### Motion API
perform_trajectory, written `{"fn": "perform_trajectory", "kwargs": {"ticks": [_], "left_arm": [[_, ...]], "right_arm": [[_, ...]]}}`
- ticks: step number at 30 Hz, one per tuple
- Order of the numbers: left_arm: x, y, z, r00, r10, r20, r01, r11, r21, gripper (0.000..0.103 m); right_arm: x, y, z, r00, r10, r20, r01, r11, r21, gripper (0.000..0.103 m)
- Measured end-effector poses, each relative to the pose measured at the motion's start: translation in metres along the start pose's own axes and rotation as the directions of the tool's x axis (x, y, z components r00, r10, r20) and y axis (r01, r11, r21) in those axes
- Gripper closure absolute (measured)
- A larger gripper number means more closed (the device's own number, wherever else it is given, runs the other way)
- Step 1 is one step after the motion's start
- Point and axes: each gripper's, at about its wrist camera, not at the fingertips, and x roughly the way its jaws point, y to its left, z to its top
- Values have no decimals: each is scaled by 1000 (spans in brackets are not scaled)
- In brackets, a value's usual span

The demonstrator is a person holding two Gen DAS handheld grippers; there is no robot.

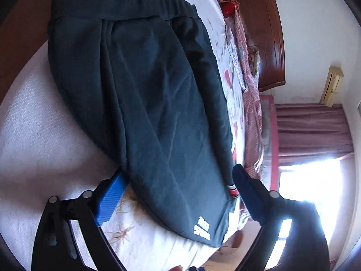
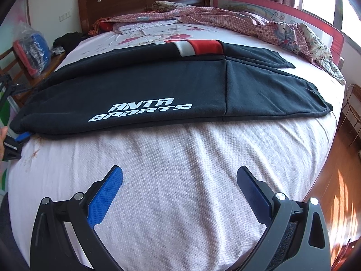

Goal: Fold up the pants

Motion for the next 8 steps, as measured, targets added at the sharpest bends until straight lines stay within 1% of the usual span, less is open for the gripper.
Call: {"fn": "perform_trajectory", "kwargs": {"ticks": [1,2,3,4,5,6,7,8], "left_arm": [[2,-2,1,999,35,-1,-35,999,31,37],[4,-1,3,996,91,-2,-90,995,37,58],[6,5,6,990,139,-11,-139,990,19,87],[7,14,9,994,107,-27,-108,994,-28,87],[5,20,11,998,59,-21,-61,995,-76,87],[4,24,11,999,47,-25,-50,994,-98,89],[2,24,12,999,49,-21,-51,994,-99,90],[0,21,11,998,68,-11,-68,994,-89,91]], "right_arm": [[0,-1,0,1000,5,-1,-5,1000,7,3],[0,-1,0,1000,7,-3,-7,1000,11,3],[1,-2,0,1000,10,-5,-10,1000,17,3],[1,-3,0,1000,16,-8,-16,1000,25,3],[2,-4,1,1000,20,-12,-20,999,33,3],[2,-5,1,1000,22,-13,-21,999,41,3],[2,-7,2,1000,25,-14,-24,998,52,3],[2,-10,3,999,35,-19,-34,997,71,3]]}}
